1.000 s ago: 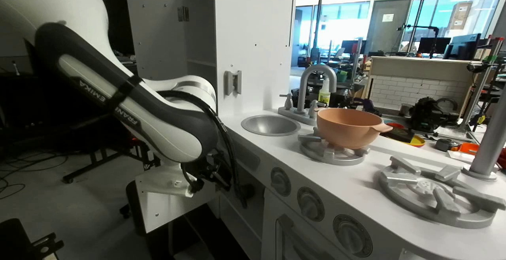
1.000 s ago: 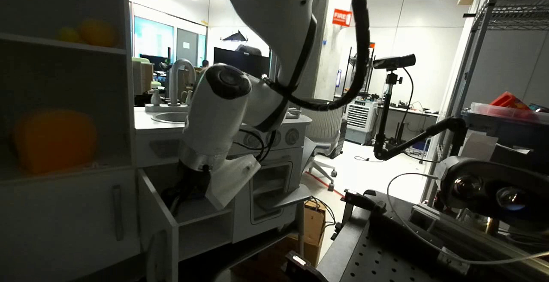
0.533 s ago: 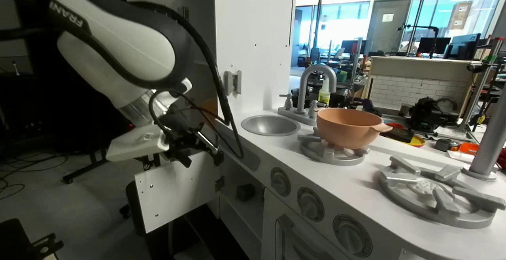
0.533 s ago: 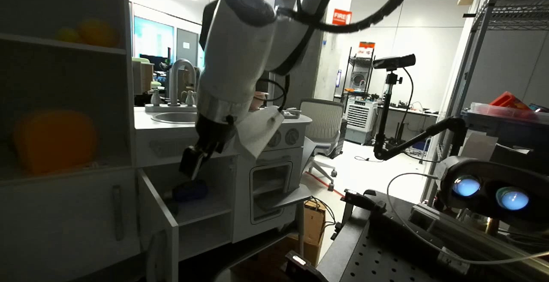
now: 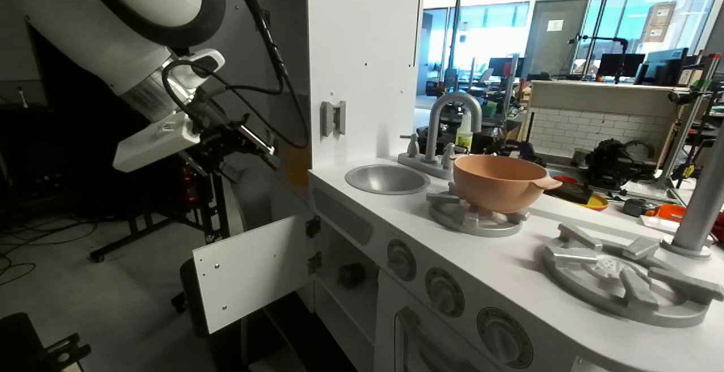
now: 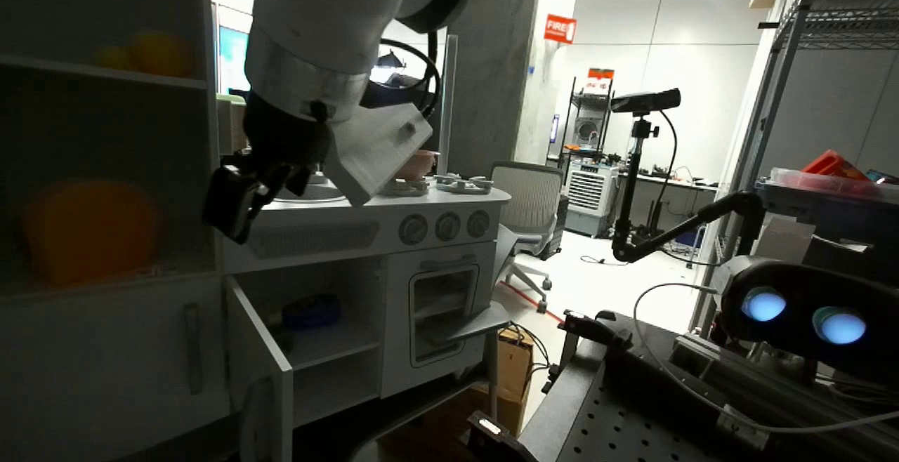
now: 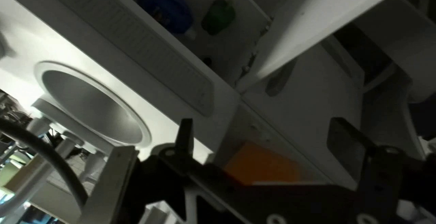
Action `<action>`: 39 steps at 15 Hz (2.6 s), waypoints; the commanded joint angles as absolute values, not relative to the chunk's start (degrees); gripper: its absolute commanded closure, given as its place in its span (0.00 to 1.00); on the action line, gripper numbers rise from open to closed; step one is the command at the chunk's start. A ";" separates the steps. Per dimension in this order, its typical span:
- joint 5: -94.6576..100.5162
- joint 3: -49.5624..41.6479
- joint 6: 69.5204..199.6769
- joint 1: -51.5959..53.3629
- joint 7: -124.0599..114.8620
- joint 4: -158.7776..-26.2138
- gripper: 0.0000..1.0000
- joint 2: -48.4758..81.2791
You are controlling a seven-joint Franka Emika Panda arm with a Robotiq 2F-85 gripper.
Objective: Open the second cabinet door from the left, put the blue bottle and green pepper inside it, and then close the cabinet door
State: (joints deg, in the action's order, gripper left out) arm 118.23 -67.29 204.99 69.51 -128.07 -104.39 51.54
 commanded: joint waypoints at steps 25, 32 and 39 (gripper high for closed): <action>119.36 -54.80 215.48 61.98 -134.32 -86.20 0.00 63.42; 119.71 -55.19 216.05 63.00 -135.13 -86.37 0.00 63.57; 125.38 -54.69 212.56 68.31 -130.62 -102.19 0.00 49.58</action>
